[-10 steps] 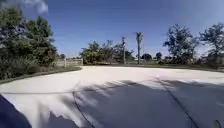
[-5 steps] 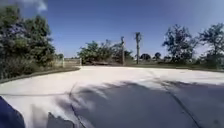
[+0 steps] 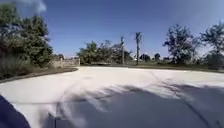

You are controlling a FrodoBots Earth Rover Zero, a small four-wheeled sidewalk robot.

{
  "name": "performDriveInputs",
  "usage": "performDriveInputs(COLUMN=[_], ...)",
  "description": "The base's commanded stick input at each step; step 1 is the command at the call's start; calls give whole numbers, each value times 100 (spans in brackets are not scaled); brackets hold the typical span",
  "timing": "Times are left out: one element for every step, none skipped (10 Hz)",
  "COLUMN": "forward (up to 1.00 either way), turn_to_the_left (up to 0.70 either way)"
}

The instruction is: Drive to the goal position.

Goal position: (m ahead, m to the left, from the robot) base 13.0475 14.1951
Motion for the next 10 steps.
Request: performDriveInputs(forward=[70, 70, 70, 70, 70, 70, 70, 70, 70, 70], turn_to_the_left=[0, 0, 0, 0, 0, 0, 0, 0, 0, 0])
